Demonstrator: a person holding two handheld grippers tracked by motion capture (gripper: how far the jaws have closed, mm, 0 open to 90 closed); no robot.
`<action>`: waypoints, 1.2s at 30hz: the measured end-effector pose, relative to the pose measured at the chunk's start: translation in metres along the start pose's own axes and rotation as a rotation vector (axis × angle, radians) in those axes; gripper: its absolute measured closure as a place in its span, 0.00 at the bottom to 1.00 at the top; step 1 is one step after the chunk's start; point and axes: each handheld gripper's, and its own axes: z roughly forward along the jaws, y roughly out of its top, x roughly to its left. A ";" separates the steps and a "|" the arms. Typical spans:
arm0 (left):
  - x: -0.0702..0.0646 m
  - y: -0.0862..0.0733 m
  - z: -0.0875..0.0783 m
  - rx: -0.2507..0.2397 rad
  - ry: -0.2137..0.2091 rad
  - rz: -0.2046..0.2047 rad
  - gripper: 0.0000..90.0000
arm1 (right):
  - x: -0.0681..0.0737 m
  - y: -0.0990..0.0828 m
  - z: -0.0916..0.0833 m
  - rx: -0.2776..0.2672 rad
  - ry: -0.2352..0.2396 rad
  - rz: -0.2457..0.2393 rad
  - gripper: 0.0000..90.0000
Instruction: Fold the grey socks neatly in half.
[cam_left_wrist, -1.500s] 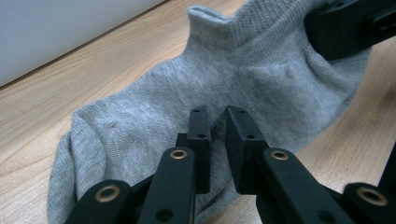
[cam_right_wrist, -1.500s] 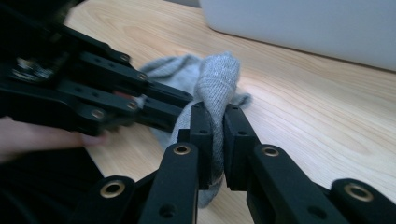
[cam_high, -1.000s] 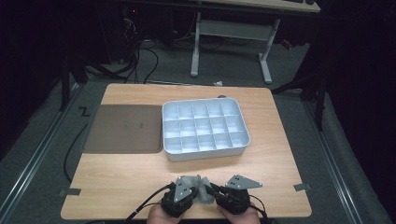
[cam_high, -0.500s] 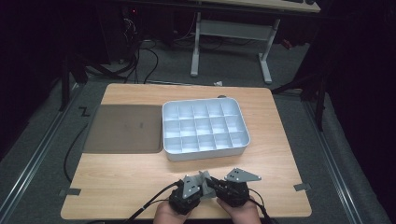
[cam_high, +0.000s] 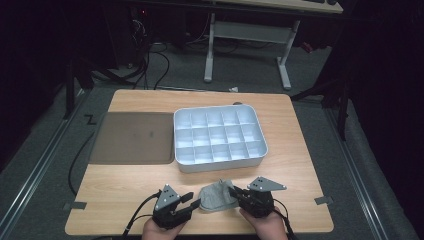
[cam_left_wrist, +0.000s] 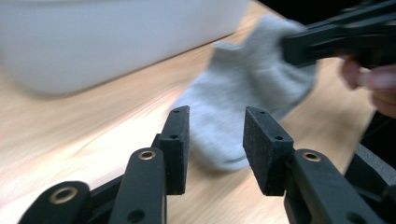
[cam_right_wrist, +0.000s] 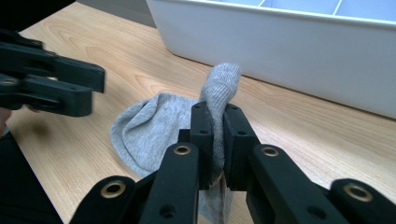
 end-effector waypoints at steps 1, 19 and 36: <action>0.003 -0.003 0.012 0.055 -0.015 -0.033 0.67 | 0.002 0.001 0.002 0.003 -0.002 -0.008 0.94; 0.001 -0.001 0.028 0.105 -0.020 -0.011 0.85 | 0.035 0.012 0.061 0.131 0.033 -0.077 0.88; 0.001 -0.002 0.029 0.103 -0.012 -0.007 0.82 | 0.031 -0.005 0.032 0.113 0.005 -0.106 0.70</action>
